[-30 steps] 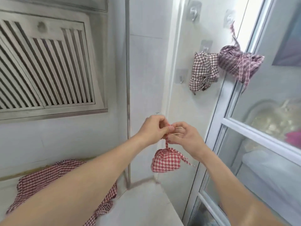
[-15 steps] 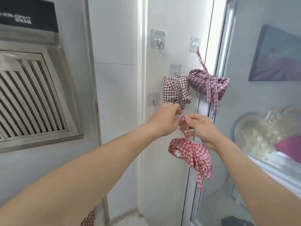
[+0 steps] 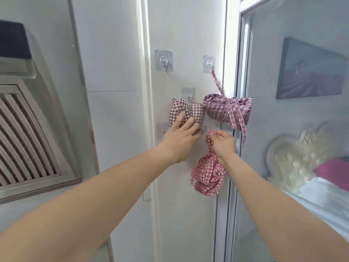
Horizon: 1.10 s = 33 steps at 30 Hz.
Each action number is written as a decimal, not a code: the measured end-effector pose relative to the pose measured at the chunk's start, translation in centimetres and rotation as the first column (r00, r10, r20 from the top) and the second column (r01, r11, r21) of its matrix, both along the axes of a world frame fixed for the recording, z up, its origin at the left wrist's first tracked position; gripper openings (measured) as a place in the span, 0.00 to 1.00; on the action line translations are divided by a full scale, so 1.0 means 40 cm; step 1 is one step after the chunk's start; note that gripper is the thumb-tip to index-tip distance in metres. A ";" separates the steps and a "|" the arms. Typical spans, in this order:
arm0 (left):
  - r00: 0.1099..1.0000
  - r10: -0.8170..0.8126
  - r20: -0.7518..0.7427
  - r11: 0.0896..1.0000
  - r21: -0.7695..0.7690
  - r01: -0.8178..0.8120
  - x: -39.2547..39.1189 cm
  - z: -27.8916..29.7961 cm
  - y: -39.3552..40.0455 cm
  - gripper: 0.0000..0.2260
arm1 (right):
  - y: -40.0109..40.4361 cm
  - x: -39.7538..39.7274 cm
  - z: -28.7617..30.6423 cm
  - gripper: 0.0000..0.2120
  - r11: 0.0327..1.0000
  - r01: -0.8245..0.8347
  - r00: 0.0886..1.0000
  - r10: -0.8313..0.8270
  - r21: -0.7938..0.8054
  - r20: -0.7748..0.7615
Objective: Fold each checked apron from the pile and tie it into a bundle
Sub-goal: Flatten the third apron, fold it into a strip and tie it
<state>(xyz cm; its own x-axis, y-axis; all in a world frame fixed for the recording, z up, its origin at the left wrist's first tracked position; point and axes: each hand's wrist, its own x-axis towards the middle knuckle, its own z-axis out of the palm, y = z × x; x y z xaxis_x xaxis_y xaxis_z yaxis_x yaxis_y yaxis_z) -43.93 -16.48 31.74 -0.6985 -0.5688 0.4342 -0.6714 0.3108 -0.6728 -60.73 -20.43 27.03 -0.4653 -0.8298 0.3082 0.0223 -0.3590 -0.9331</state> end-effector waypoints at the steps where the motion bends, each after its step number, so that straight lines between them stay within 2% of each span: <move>1: 1.000 -0.009 -0.007 1.000 0.008 0.009 0.003 0.004 0.000 0.30 | -0.007 0.001 0.010 0.07 1.000 0.023 1.000 -0.023 -0.011 0.012; 12: 1.000 -0.026 0.005 0.998 0.054 0.026 0.025 0.000 -0.020 0.30 | -0.070 0.001 0.046 0.03 0.983 0.099 0.985 -0.119 0.157 0.125; 17: 0.999 -0.039 -0.031 0.995 0.096 0.041 0.023 -0.006 -0.034 0.31 | -0.086 -0.013 0.037 0.07 0.969 -0.028 0.968 -0.034 0.244 0.249; 19: 0.998 -0.042 -0.046 0.994 0.102 0.046 0.022 -0.011 -0.035 0.31 | -0.088 -0.019 0.025 0.03 0.964 -0.105 0.957 0.031 0.244 0.290; 21: 0.998 -0.034 -0.061 0.993 0.113 0.041 0.022 -0.020 -0.035 0.31 | -0.084 -0.016 0.006 0.02 0.966 -0.104 0.972 0.048 0.236 0.229; 25: 0.995 -0.032 -0.099 0.992 0.122 0.044 0.012 -0.036 -0.041 0.32 | -0.074 -0.008 -0.020 0.05 0.988 0.049 0.998 -0.056 0.146 0.041; 29: 0.997 -0.035 -0.063 0.981 0.187 0.046 -0.007 -0.045 -0.039 0.35 | -0.032 0.011 -0.042 0.10 0.955 0.294 0.954 -0.291 0.032 -0.069; 31: 0.989 -0.105 -0.100 0.968 0.216 0.124 -0.005 -0.053 -0.034 0.37 | 0.015 0.041 -0.065 0.09 0.930 0.361 0.925 -0.366 -0.064 -0.102; 33: 0.929 -0.273 -0.248 0.941 0.130 0.312 0.006 -0.078 -0.024 0.34 | 0.053 0.075 -0.102 0.07 0.929 0.354 0.920 -0.366 -0.106 -0.139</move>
